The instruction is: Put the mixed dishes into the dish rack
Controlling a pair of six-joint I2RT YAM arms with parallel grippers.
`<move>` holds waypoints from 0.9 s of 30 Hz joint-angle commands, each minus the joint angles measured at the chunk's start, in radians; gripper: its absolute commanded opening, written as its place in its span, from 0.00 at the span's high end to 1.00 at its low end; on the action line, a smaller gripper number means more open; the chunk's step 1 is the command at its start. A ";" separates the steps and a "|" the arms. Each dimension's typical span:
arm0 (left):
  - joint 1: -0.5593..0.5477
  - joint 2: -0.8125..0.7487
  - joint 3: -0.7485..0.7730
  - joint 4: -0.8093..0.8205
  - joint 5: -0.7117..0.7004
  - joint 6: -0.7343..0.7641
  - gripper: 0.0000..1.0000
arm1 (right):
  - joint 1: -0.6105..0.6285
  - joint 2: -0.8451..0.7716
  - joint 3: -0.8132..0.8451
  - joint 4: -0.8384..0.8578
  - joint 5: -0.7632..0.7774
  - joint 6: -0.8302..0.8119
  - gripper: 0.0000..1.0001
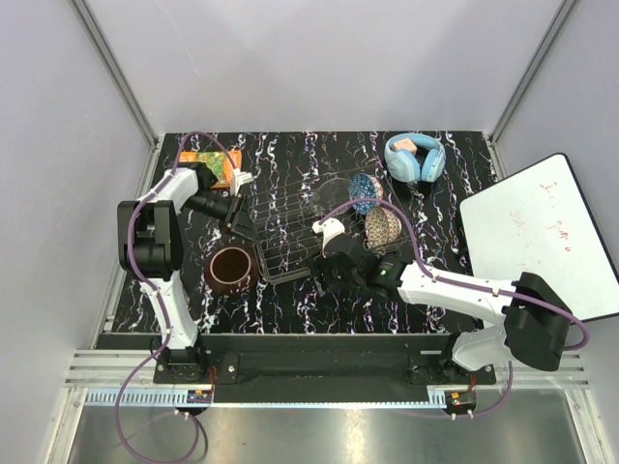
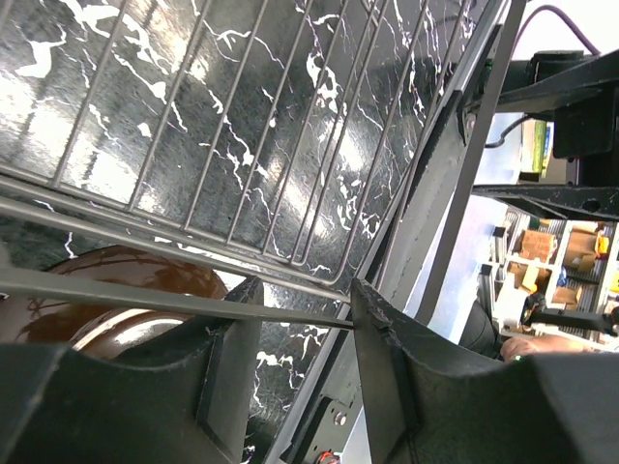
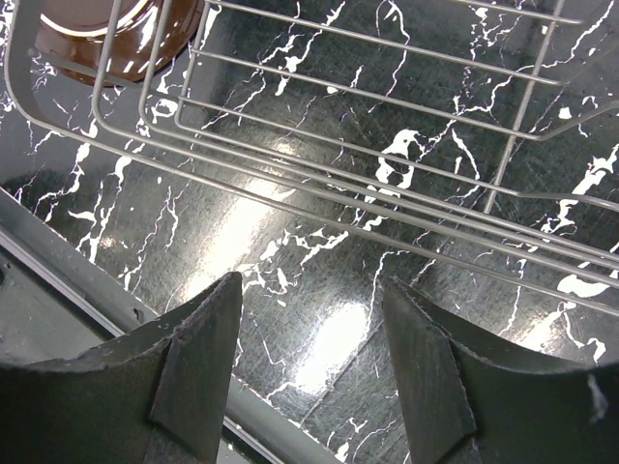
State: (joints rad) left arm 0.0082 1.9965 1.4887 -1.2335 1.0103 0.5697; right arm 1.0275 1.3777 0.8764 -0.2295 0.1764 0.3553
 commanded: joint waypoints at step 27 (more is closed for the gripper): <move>-0.086 0.200 0.556 0.152 -0.061 -0.324 0.54 | -0.006 0.141 0.121 0.105 0.009 -0.079 0.31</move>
State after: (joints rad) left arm -0.0757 2.1532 1.9114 -1.1217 0.9276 0.3138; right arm 1.0264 1.4738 0.9249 -0.2001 0.2096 0.3092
